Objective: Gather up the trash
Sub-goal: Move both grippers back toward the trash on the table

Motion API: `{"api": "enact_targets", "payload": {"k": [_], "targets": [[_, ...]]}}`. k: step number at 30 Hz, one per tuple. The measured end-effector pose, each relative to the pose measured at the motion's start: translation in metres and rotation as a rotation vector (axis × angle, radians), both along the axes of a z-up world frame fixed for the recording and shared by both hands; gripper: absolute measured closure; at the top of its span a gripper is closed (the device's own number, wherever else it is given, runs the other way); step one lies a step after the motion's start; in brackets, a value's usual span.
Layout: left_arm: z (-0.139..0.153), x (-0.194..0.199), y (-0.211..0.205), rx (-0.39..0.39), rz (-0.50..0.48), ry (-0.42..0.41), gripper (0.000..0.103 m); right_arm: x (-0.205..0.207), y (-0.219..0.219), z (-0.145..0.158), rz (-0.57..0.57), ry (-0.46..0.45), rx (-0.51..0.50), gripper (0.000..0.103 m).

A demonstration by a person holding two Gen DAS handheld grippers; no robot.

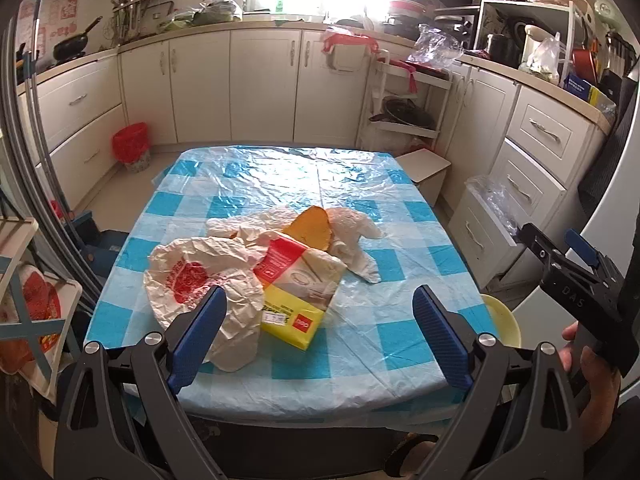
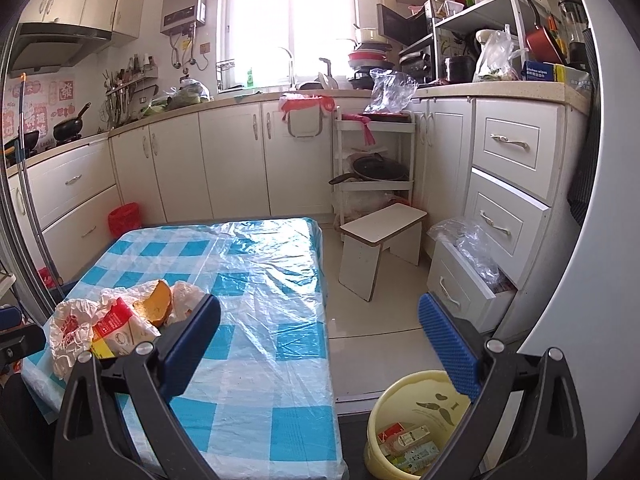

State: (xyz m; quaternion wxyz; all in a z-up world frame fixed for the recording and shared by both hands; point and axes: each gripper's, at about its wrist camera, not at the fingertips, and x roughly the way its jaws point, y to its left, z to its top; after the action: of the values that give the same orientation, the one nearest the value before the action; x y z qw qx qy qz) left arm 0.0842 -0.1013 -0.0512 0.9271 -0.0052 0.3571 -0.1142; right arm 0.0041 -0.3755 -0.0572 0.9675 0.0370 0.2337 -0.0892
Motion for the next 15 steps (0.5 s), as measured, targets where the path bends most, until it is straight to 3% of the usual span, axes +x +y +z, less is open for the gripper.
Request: {"api": "enact_targets", "payload": {"k": [8,15], "targets": [[-0.016,0.029,0.065,0.011,0.15,0.029,0.013,0.013,0.027,-0.005,0.096,0.036,-0.03,0.008],[-0.042,0.056,0.119,-0.025,0.244,0.095,0.013,0.021,0.048,-0.011,0.17,0.062,-0.045,0.008]]}}
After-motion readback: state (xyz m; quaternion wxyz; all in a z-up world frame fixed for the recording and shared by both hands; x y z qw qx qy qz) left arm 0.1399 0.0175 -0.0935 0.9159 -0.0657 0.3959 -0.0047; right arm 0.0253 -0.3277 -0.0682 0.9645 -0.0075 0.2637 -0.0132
